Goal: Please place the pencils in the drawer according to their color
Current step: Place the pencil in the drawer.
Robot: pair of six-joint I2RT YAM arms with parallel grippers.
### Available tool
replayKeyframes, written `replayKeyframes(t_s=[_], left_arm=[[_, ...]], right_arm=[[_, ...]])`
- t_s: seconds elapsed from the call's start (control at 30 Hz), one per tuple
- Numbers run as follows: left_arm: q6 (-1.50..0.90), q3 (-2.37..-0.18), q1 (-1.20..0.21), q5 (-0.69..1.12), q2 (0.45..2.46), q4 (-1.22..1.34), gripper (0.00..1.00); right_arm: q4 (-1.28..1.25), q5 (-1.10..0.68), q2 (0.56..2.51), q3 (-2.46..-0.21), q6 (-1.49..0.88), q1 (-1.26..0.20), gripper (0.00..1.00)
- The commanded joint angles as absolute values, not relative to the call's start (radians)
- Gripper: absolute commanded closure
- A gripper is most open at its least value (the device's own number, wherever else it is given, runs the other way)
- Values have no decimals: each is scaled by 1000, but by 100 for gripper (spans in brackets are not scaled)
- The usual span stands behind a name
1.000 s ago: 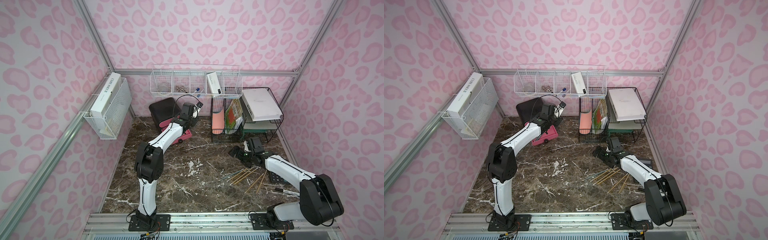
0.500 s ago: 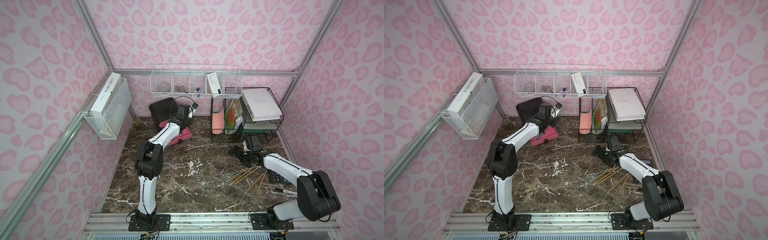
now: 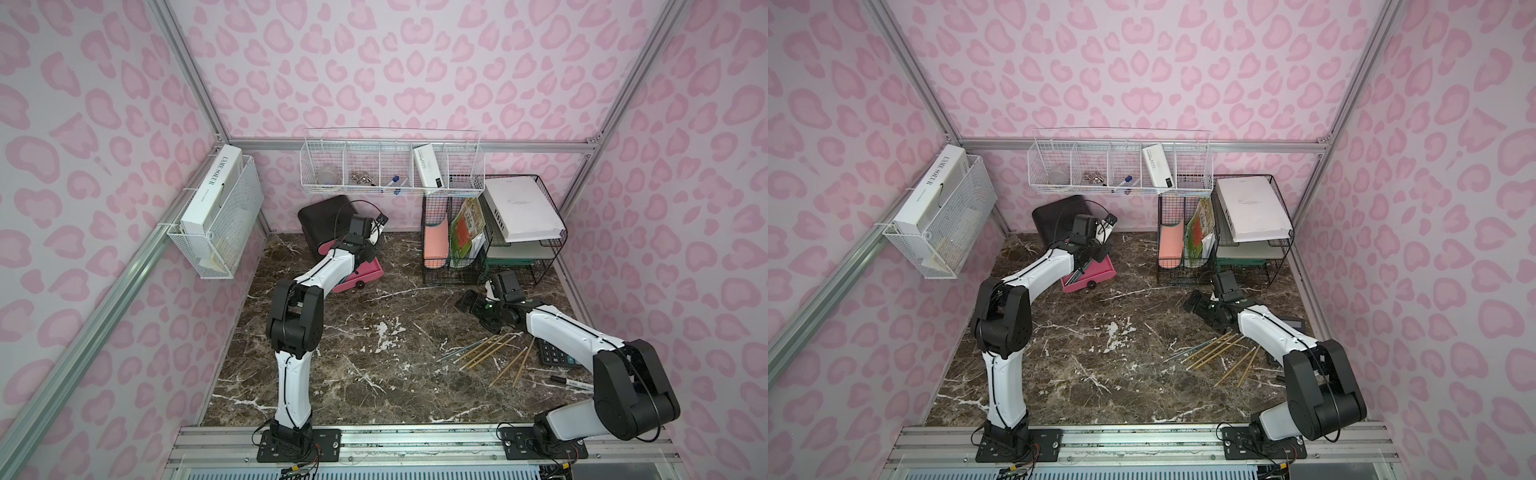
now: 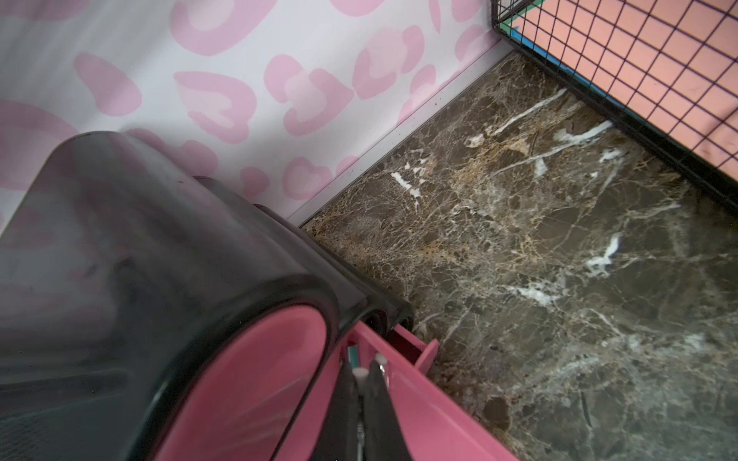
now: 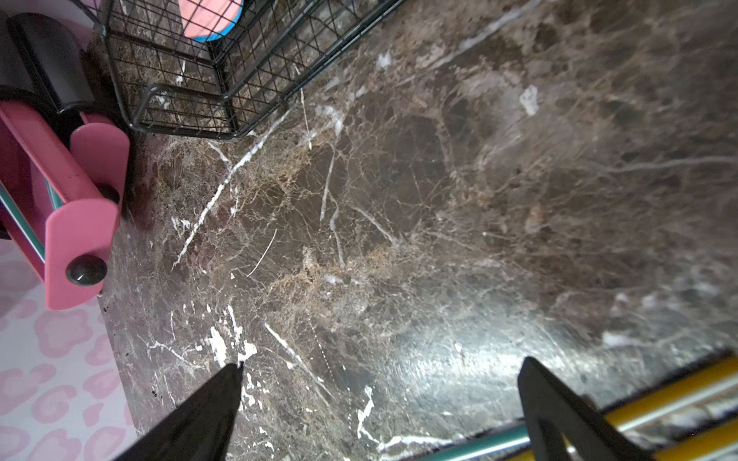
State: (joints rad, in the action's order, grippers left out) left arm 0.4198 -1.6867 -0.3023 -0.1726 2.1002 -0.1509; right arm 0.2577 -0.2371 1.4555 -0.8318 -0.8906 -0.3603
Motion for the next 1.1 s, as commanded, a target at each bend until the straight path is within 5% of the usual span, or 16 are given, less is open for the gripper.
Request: replayKeyframes(t_s=[0.0,0.13,0.3,0.7,1.07], left_arm=[[406,-1698,-300,-184,2095,-179,85],[387,-1723,-300,-193,2089,-197,50],[357,-1781,-300,-184,2071,-238,33],[221,-1756,-341,-57,1908,-240,26],[113,-1489,-588,-34,1708,-364,23]], right_arm=[[256,-233,1450,-839,-897,-365,1],[259,-230,1443,-844,-897,-367,1],[261,-229,1432,-844,-897,-367,1],[255,-212,1403,-831,-887,-360,0],[248,-210,1314,-730,-857,-258,0]])
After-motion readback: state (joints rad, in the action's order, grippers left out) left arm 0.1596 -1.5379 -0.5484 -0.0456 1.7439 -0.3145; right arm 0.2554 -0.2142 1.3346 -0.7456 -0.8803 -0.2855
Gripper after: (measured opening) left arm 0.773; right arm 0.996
